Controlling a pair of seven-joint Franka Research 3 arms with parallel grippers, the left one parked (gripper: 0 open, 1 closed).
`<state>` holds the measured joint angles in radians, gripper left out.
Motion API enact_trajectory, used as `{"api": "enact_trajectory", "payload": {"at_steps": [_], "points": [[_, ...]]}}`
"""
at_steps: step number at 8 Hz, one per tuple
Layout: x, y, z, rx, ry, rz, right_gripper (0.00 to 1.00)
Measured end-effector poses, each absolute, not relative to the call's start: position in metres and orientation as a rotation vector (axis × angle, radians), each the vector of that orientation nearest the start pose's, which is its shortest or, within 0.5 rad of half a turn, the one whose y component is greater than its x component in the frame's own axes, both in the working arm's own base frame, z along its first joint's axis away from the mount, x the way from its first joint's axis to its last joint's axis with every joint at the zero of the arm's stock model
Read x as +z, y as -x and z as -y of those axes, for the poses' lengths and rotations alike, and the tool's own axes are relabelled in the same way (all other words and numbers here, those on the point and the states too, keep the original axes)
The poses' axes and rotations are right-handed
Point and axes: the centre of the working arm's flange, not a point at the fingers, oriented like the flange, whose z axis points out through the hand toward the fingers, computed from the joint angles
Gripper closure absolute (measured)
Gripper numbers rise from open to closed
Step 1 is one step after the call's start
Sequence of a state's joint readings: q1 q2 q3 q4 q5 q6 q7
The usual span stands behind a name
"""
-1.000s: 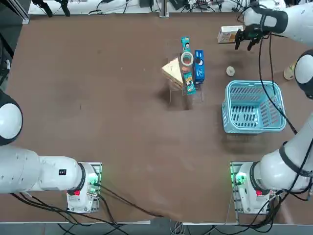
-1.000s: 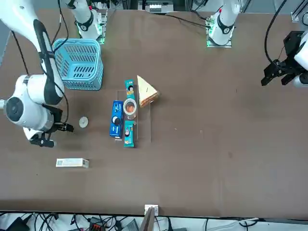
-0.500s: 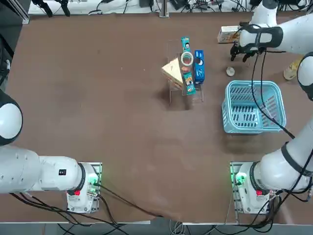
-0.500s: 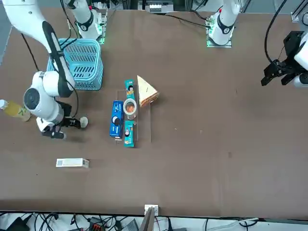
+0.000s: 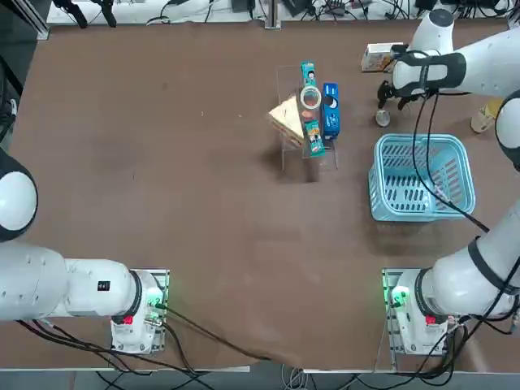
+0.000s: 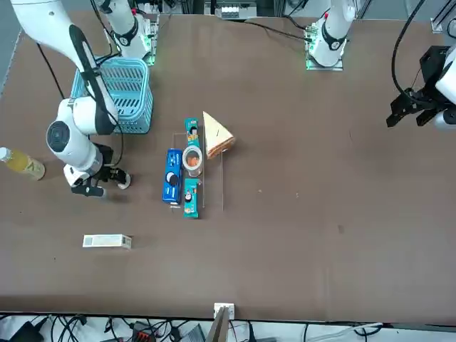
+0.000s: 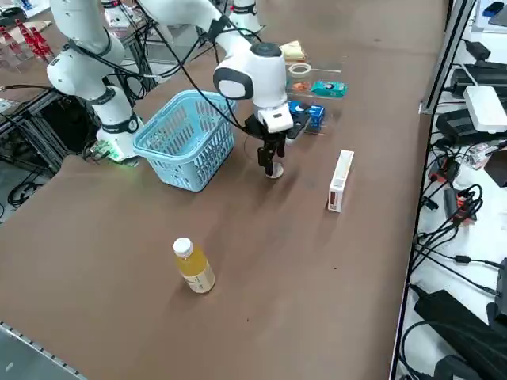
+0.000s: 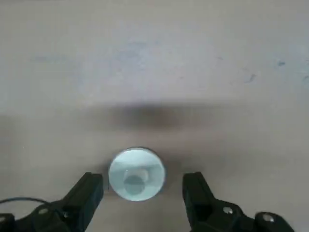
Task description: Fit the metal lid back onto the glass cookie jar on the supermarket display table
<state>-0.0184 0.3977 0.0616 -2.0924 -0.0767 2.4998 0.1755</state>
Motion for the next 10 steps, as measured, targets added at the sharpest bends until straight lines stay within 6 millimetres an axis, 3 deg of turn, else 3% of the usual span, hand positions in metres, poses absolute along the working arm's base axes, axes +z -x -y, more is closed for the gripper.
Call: {"api": "enact_trajectory", "payload": {"at_steps": [5,6,9,10], "points": [[0.226,-0.580,-0.037,0.001,3.162,-0.090,0.06],[0.224,-0.579,-0.038,0.006,3.163,-0.085,0.20],[0.222,-0.577,-0.038,0.014,3.163,-0.087,0.44],[0.221,-0.577,-0.038,0.018,3.163,-0.087,0.44]]}}
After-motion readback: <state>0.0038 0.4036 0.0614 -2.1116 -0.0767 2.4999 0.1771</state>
